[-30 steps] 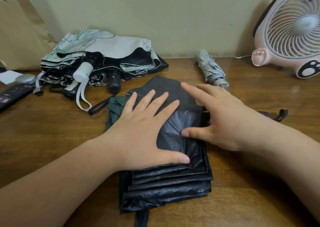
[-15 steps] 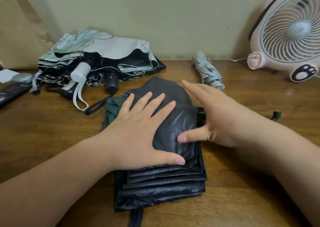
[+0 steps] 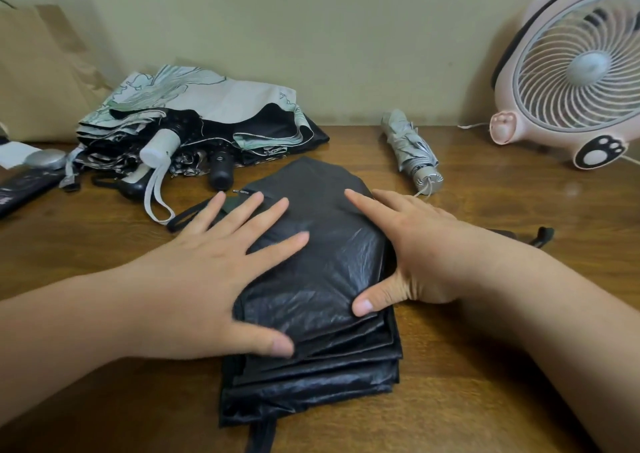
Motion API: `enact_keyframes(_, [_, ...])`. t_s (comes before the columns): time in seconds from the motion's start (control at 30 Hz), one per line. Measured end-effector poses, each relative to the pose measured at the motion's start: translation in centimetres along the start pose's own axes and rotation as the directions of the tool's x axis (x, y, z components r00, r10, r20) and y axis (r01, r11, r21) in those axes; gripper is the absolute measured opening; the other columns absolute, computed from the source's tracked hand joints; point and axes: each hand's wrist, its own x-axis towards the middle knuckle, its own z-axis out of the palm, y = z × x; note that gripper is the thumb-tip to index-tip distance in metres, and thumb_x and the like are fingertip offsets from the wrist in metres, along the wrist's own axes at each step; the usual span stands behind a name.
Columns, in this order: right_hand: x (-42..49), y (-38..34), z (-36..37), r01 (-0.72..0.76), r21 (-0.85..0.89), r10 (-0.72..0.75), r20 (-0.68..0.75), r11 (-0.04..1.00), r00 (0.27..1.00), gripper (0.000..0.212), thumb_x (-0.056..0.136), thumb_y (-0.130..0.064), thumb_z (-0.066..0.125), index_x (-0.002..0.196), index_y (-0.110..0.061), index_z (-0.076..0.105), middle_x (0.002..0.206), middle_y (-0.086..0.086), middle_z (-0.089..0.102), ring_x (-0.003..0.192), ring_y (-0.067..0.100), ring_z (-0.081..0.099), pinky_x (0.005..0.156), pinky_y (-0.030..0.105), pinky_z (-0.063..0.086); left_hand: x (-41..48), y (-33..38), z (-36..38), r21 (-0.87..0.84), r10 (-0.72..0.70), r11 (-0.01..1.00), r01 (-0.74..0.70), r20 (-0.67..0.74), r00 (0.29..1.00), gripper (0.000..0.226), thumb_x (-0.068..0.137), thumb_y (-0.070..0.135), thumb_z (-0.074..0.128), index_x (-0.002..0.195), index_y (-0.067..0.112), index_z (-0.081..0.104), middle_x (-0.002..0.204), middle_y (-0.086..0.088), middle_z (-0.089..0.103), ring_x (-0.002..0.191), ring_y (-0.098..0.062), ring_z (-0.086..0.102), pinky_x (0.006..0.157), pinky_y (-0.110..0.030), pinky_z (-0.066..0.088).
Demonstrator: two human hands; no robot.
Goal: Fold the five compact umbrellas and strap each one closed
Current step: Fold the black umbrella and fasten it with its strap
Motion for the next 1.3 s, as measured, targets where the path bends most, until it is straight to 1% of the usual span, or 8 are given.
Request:
enact_keyframes(0.07, [0.0, 0.1, 0.1, 0.007, -0.010, -0.007, -0.009, 1.000, 1.000, 0.149, 0.035, -0.096, 0.053, 0.155, -0.047, -0.020, 0.169, -0.008, -0.006, 0.156, 0.018, 0.001, 0.126, 0.047, 0.009, -1.4, -0.5, -1.0, -0.081, 0.053, 0.995, -0.057, -0.049, 0.997, 0.083, 0.068, 0.105, 0.011, 0.145, 0.073, 0.017, 0.163, 0.021, -0.031, 0.146, -0.004, -0.038, 0.122, -0.042, -0.021])
enact_keyframes(0.13, [0.1, 0.2, 0.2, 0.008, -0.025, -0.008, -0.010, 1.000, 1.000, 0.149, 0.035, -0.097, 0.052, 0.155, -0.047, -0.020, 0.169, -0.008, -0.006, 0.156, 0.019, 0.001, 0.126, 0.046, 0.009, -1.7, -0.7, -1.5, -0.189, 0.077, 0.969, -0.158, -0.374, 0.924, 0.057, 0.089, 0.087, 0.027, 0.092, 0.050, 0.071, 0.154, 0.025, 0.036, 0.150, 0.000, 0.020, 0.127, -0.040, 0.006])
enact_keyframes(0.2, [0.2, 0.2, 0.1, 0.007, -0.019, -0.007, -0.004, 1.000, 1.000, 0.149, 0.036, -0.098, 0.054, 0.155, -0.048, -0.020, 0.169, -0.008, -0.007, 0.156, 0.020, 0.001, 0.126, 0.046, 0.009, -0.2, -0.6, -2.2, -0.260, -0.043, 0.951, -0.168, -0.648, 0.761, 0.048, 0.096, 0.063, 0.046, 0.060, 0.032, 0.055, 0.112, 0.020, 0.062, 0.113, -0.005, 0.054, 0.106, -0.038, 0.040])
enact_keyframes(0.37, [0.3, 0.5, 0.4, 0.027, -0.010, -0.028, -0.030, 1.000, 0.999, 0.148, 0.037, -0.101, 0.055, 0.154, -0.050, -0.021, 0.168, -0.011, -0.006, 0.156, 0.017, 0.002, 0.127, 0.045, 0.010, 5.1, 1.9, -1.7, -0.270, -0.217, 0.960, 0.068, -0.569, 0.793, 0.018, 0.099, 0.042, 0.054, 0.113, 0.032, 0.059, 0.113, 0.009, 0.054, 0.112, -0.018, 0.050, 0.097, -0.039, 0.044])
enact_keyframes(0.5, [0.5, 1.0, 0.6, 0.091, 0.110, -0.083, -0.073, 0.990, 0.994, 0.147, 0.037, -0.102, 0.058, 0.151, -0.054, -0.021, 0.167, -0.018, 0.002, 0.154, 0.010, 0.005, 0.127, 0.046, 0.015, 5.6, 2.3, 0.2, -0.310, -0.192, 0.950, -0.021, -0.638, 0.746, 0.015, 0.099, 0.031, 0.060, 0.107, 0.030, 0.073, 0.105, 0.010, 0.056, 0.104, -0.018, 0.051, 0.092, -0.041, 0.043])
enact_keyframes(0.7, [2.2, 0.9, -3.0, 0.021, 0.675, 0.314, -0.370, 0.737, 0.875, 0.085, 0.068, -0.073, 0.076, 0.140, -0.034, 0.054, 0.114, -0.008, 0.071, 0.104, 0.011, 0.069, 0.098, 0.040, 0.055, 5.5, 1.8, 0.5, -0.403, -0.211, 0.910, -0.095, -0.649, 0.731, 0.009, 0.094, 0.027, 0.069, 0.096, 0.030, 0.077, 0.093, 0.015, 0.054, 0.095, -0.013, 0.049, 0.089, -0.039, 0.044])
enact_keyframes(0.9, [7.2, 0.5, -6.0, -0.329, 0.817, 0.391, 0.140, 0.474, 0.910, 0.023, 0.097, -0.025, 0.068, 0.106, -0.009, 0.055, 0.099, 0.024, 0.072, 0.086, 0.031, 0.073, 0.074, 0.036, 0.063, 5.8, 1.8, 0.3, -0.428, -0.228, 0.897, -0.110, -0.662, 0.714, 0.008, 0.093, 0.028, 0.069, 0.094, 0.032, 0.076, 0.092, 0.015, 0.054, 0.095, -0.012, 0.049, 0.091, -0.039, 0.043])
enact_keyframes(1.3, [11.8, 1.2, -5.1, -0.324, 0.753, 0.462, 0.030, 0.573, 0.886, 0.030, 0.085, -0.020, 0.079, 0.108, -0.005, 0.068, 0.096, 0.015, 0.066, 0.070, 0.021, 0.058, 0.046, 0.021, 0.045, 5.5, 1.5, 0.4, -0.428, -0.209, 0.894, -0.131, -0.660, 0.722, 0.005, 0.088, 0.039, 0.073, 0.090, 0.034, 0.074, 0.092, 0.016, 0.053, 0.096, -0.009, 0.048, 0.089, -0.032, 0.038])
